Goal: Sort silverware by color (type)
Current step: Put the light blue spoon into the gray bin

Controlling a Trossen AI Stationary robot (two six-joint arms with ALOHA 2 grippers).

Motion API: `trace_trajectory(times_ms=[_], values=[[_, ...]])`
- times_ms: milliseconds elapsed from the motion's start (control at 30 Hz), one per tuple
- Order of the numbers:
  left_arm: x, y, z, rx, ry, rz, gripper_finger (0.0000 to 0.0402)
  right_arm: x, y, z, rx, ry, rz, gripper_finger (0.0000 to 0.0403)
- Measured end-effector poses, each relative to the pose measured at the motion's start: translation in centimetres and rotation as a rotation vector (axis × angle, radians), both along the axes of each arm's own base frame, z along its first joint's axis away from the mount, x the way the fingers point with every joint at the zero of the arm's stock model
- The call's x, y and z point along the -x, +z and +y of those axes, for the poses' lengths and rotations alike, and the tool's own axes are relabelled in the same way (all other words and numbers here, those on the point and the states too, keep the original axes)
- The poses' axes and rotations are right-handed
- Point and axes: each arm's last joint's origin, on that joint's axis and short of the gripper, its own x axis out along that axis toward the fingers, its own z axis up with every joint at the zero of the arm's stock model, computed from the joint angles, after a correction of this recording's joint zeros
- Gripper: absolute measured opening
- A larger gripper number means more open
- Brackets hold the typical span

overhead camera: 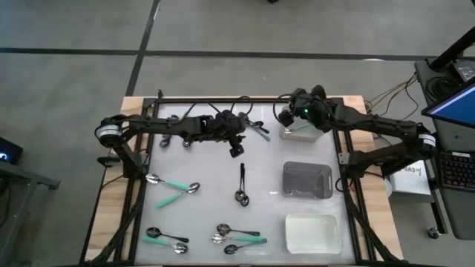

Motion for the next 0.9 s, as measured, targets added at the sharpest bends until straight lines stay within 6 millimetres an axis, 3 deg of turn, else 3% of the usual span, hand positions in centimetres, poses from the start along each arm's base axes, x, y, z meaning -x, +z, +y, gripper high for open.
trace_trajectory(times_ms=[433, 600, 900], values=[[0.4, -1.1, -0.1, 0.033, 0.032, -0.003, 0.009, -0.2, -3.6, -0.4, -0.04, -0.048, 0.361, 0.0036], [0.4, -1.1, -0.1, 0.033, 0.031, -0.003, 0.009, -0.6, -4.6, -0.5, -0.071, -0.059, 0.408, 0.0037], [0.4, -1.1, -0.1, 0.03, 0.027, 0.01, 0.009, -0.3, -4.2, -0.4, -0.082, -0.097, 0.343, 0.0137]])
